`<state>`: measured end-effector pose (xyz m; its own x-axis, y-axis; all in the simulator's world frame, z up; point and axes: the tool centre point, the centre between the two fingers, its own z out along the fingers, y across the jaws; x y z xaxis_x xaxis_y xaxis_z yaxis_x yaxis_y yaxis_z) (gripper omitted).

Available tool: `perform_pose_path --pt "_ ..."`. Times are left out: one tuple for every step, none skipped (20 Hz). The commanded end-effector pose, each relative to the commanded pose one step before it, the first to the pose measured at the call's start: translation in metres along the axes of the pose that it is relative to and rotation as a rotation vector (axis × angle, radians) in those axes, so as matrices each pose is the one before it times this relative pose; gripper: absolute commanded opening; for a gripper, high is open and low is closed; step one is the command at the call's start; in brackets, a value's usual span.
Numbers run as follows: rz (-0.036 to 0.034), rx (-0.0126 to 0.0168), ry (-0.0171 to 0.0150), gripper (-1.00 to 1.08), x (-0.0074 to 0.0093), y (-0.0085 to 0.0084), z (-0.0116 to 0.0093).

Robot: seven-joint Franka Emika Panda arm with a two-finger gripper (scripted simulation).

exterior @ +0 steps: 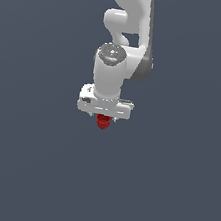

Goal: Pick up the object and move it to a goal position.

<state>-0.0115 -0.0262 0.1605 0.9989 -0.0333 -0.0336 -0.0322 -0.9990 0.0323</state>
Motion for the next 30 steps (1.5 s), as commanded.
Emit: perform_pose_path --pt "0.0 0.0 0.0 1.0 0.0 0.00001 0.0" --pt "-0.00012 -0.00059 0.00034 1.0 0.00007 0.00045 -0.00023" --pt "-0.00025 -0.00132 0.00076 1.0 0.00025 0.00148 -0.00053" --pt "-0.00058 -0.00257 0.00146 1.0 0.00038 0.00232 -0.00101" --pt "-0.00098 -0.00347 0.00192 1.0 0.00054 0.00324 -0.00139" --pt "-0.00164 -0.00442 0.00232 1.0 0.0007 0.0041 -0.00179" --pt "-0.00242 -0.00471 0.00231 1.0 0.00078 0.00433 -0.00196" --pt "-0.0027 -0.00377 0.00168 1.0 0.00066 0.00333 -0.00163" --pt "-0.0027 -0.0027 0.00107 1.0 0.00053 0.00234 -0.00125" --pt "-0.00243 -0.00169 0.00055 1.0 0.00039 0.00135 -0.00086" --pt "-0.00169 -0.00069 0.00013 1.0 0.00022 0.00044 -0.00042" --pt "0.0 0.0 0.0 1.0 -0.00001 0.00008 -0.00009" --pt "0.00053 0.00075 -0.00032 1.0 -0.0001 -0.00072 0.0004" --pt "0.00243 0.00086 -0.00012 1.0 -0.00032 -0.00061 0.00059" --pt "0.00409 0.00097 0.00004 1.0 -0.00049 -0.00051 0.00081" --pt "0.00564 0.00105 0.0002 1.0 -0.00065 -0.00047 0.00103" --pt "0.0072 0.00119 0.00033 1.0 -0.00083 -0.00044 0.00126" --pt "0.00878 0.00136 0.00043 1.0 -0.00101 -0.00043 0.00149" --pt "0.0102 0.00159 0.00047 1.0 -0.00119 -0.00051 0.00174" --pt "0.01164 0.00189 0.00046 1.0 -0.00138 -0.00066 0.00201" --pt "0.01317 0.00219 0.00045 1.0 -0.0016 -0.00078 0.00228" --pt "0.01472 0.00242 0.00046 1.0 -0.00182 -0.00085 0.00254" --pt "0.01633 0.00259 0.0005 1.0 -0.00204 -0.00083 0.00277" --pt "0.01796 0.00275 0.00054 1.0 -0.00227 -0.0008 0.003" --pt "0.01958 0.00293 0.00053 1.0 -0.00252 -0.00079 0.00324" --pt "0.02121 0.0031 0.00052 1.0 -0.00278 -0.00076 0.00347" --pt "0.02288 0.00323 0.00051 1.0 -0.00304 -0.00069 0.00369" --pt "0.02455 0.00333 0.0005 1.0 -0.00331 -0.00059 0.00389" --pt "0.02627 0.00342 0.00048 1.0 -0.00359 -0.00045 0.0041" --pt "0.0275 0.00342 0.00046 1.0 -0.00381 -0.00028 0.00421"
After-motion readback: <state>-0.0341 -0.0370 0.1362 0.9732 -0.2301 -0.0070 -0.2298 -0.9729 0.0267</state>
